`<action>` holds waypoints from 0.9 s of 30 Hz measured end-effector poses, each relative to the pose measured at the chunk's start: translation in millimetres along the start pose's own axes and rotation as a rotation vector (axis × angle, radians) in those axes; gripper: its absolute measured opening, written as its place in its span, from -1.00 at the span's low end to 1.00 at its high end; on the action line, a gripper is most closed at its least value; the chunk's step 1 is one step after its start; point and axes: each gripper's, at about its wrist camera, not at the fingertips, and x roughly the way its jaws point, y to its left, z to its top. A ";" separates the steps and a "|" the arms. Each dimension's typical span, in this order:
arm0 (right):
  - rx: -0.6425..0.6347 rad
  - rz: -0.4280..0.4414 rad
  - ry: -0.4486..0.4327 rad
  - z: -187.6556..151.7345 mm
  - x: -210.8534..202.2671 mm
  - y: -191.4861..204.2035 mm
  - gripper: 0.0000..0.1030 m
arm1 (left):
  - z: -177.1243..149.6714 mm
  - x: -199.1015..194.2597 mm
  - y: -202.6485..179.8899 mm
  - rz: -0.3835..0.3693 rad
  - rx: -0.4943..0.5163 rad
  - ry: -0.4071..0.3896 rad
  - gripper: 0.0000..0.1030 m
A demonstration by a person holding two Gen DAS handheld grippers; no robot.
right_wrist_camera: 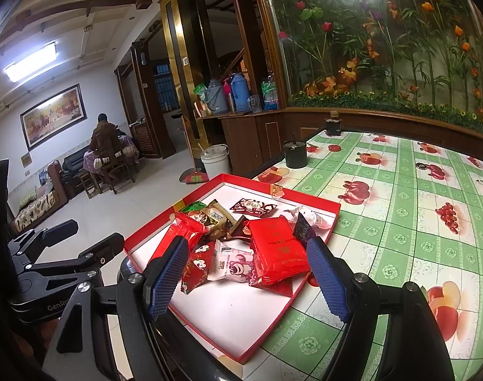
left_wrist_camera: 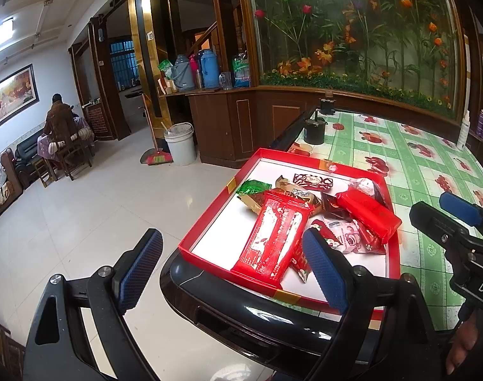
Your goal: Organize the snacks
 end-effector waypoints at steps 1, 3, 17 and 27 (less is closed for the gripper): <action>0.000 0.000 0.001 -0.2 0.5 -0.3 0.52 | -0.2 0.0 -0.2 0.002 0.001 0.000 0.76; -0.001 -0.001 -0.001 0.2 0.3 0.0 0.52 | 0.0 -0.1 0.1 0.000 0.001 0.001 0.76; -0.015 0.003 -0.001 1.5 2.3 4.1 0.52 | -2.1 3.0 0.8 0.000 -0.009 0.002 0.76; -0.026 0.004 0.004 3.2 4.7 10.8 0.52 | -2.3 3.6 3.0 0.000 -0.014 0.004 0.76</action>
